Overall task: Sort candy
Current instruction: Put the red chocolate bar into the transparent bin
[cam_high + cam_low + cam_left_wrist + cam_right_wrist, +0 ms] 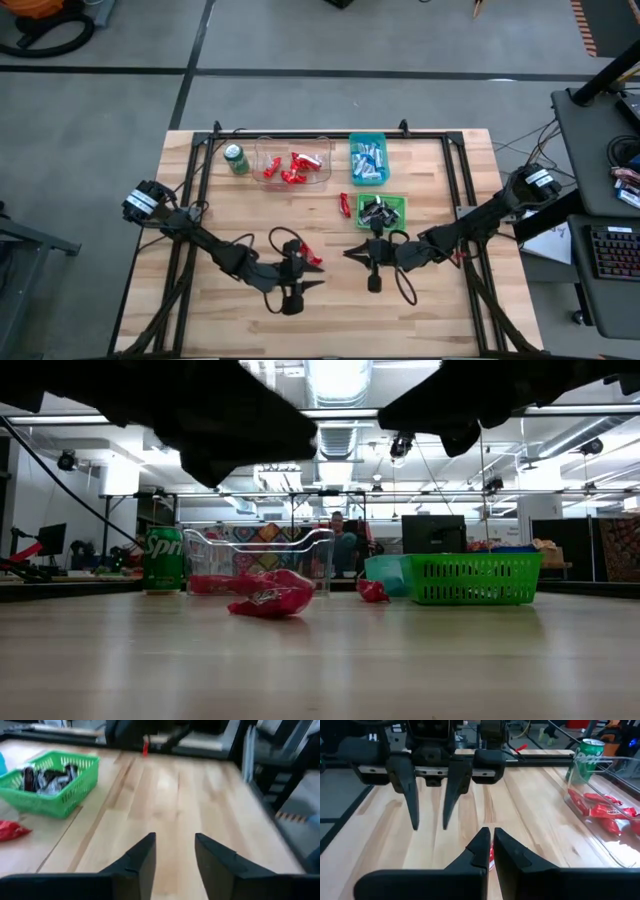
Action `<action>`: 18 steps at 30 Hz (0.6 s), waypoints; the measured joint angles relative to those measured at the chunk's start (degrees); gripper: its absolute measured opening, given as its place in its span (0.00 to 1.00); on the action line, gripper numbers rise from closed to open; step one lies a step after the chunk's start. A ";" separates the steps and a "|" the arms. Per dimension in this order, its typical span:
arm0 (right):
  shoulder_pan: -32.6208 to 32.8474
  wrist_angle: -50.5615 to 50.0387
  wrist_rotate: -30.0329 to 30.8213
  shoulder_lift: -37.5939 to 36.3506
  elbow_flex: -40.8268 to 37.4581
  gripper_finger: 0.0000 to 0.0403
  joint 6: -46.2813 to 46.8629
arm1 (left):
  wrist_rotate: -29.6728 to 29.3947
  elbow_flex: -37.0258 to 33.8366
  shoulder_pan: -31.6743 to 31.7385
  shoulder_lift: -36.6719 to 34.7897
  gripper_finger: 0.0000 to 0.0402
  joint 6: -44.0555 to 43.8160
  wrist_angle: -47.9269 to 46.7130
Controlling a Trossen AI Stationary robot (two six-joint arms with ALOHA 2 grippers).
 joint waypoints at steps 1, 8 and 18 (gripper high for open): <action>0.00 -0.22 0.01 0.00 0.02 0.03 -0.38 | 0.00 0.42 0.00 0.00 0.31 0.22 -2.19; 0.00 -0.43 -0.01 -0.02 0.02 0.03 -1.87 | 0.14 1.57 0.09 0.00 0.45 9.50 -11.05; 0.00 -0.52 -0.43 -0.02 0.02 0.03 -2.27 | 7.96 -0.12 5.51 0.00 0.46 16.93 -11.04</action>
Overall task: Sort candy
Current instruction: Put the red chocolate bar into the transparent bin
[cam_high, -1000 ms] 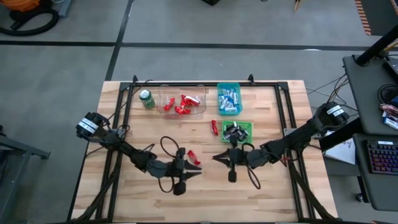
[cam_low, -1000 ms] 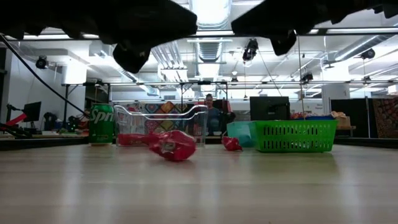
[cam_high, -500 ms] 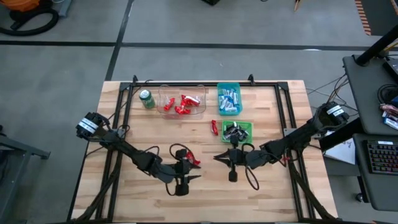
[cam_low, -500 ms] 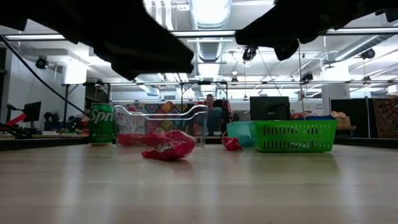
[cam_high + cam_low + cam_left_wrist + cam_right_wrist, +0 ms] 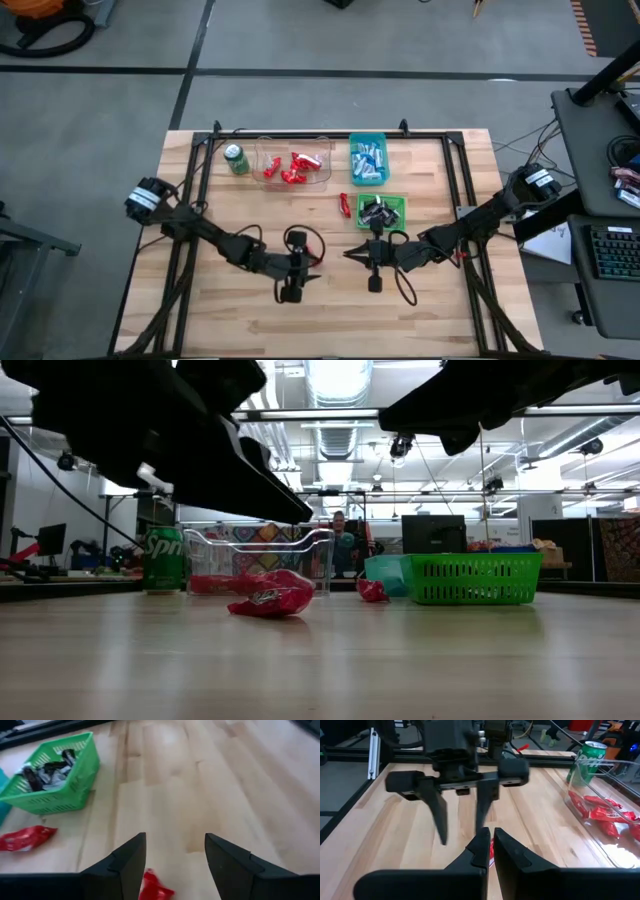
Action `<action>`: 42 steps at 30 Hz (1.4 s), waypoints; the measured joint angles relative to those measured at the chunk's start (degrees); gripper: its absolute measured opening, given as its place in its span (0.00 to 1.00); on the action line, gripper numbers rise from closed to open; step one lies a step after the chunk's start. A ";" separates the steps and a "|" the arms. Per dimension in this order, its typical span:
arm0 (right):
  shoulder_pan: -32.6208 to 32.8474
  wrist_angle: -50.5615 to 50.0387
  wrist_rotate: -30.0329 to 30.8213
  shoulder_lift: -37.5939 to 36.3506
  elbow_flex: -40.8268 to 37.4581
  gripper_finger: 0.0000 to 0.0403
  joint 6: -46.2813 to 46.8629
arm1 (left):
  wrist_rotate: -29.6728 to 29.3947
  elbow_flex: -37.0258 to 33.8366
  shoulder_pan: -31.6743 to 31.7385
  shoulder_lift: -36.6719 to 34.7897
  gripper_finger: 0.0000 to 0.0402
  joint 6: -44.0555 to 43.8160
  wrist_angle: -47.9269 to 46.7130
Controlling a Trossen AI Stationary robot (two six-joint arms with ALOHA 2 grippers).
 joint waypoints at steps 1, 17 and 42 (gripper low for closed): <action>0.00 -0.02 -0.02 0.00 0.00 0.03 0.01 | 0.00 -0.03 0.58 0.00 0.46 0.74 0.04; 0.00 -1.53 -1.65 -0.01 0.02 0.03 0.04 | 12.12 -6.42 7.19 0.00 0.45 1.81 -4.06; 0.00 -1.58 -1.63 -0.02 0.04 0.03 0.00 | 11.45 -5.76 6.19 -4.62 0.00 3.45 0.13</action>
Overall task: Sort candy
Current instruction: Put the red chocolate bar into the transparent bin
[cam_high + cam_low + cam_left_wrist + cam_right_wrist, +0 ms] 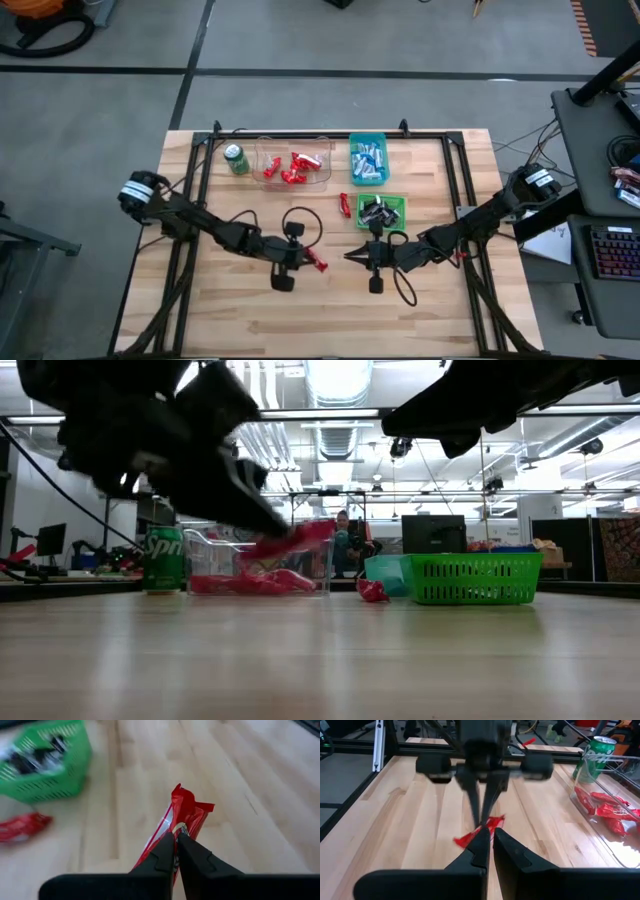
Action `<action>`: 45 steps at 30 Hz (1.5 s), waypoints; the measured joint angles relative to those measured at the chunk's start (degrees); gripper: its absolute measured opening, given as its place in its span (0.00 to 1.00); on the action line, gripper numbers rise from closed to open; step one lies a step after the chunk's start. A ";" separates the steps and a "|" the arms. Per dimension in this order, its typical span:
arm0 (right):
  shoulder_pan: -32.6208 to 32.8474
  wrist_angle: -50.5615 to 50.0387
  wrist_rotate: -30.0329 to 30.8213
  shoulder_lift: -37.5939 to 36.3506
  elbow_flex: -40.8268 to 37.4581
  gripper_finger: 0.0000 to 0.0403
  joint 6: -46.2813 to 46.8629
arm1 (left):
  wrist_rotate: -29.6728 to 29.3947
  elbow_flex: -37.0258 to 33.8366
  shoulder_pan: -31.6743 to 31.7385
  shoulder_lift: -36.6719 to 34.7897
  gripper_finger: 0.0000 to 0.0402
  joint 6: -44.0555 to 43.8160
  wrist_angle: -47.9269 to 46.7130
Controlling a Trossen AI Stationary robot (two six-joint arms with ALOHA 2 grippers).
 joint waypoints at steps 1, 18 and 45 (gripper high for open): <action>0.00 0.00 0.02 0.00 0.00 0.03 0.00 | -0.85 -0.01 0.17 -1.28 0.00 0.56 -0.71; -0.37 -0.15 0.04 0.00 0.00 0.03 0.01 | -25.61 -0.18 18.21 -20.88 0.00 -13.70 -31.57; -1.54 -1.94 0.06 0.00 0.00 0.03 2.19 | -25.38 3.98 35.16 -17.44 0.12 -8.34 -30.74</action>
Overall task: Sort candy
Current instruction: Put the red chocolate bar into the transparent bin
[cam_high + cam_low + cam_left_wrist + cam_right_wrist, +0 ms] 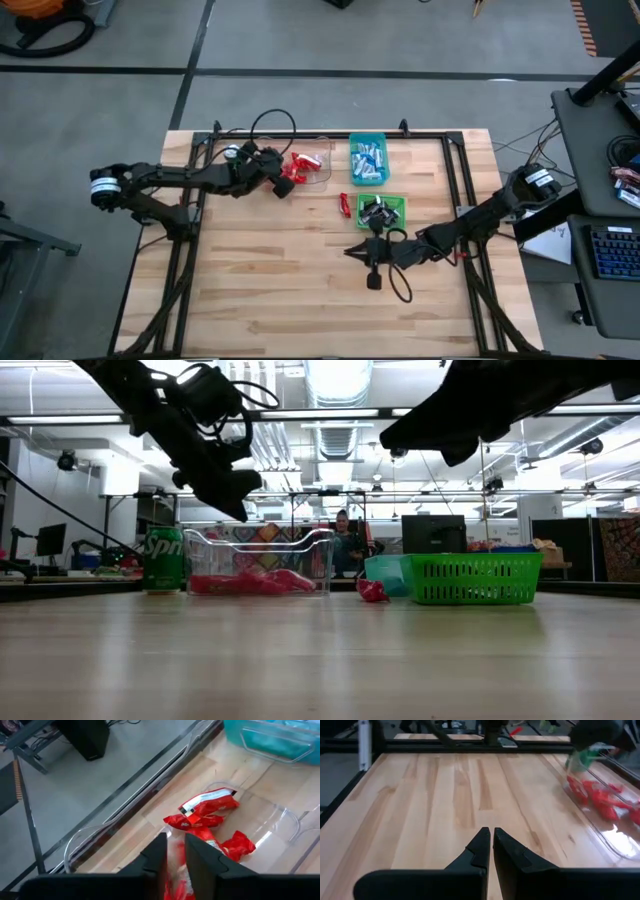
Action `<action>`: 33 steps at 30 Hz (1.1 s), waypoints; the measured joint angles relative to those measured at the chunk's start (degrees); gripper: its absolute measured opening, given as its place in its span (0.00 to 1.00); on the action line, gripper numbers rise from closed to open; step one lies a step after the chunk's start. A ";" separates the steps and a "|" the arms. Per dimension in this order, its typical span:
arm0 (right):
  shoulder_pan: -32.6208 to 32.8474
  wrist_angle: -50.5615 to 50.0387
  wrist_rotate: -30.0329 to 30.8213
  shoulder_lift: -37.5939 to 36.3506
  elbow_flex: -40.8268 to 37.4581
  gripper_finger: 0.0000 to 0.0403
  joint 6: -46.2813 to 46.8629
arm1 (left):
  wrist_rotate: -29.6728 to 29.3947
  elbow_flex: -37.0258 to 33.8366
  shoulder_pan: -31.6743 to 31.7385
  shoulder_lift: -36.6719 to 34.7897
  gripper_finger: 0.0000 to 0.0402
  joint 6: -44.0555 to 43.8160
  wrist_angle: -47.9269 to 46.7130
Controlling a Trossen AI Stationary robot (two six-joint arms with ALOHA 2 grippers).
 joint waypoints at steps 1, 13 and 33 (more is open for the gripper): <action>-0.43 -0.02 0.01 0.00 0.00 0.03 0.82 | 0.01 0.00 0.00 0.01 0.14 0.05 -0.04; -3.57 -5.36 0.62 0.00 2.00 0.03 4.96 | 5.52 0.00 -7.40 -0.45 0.25 -5.04 -0.20; -16.58 -55.20 5.32 7.99 26.36 0.03 19.78 | -20.53 -0.07 -49.49 -0.39 0.26 -28.50 0.34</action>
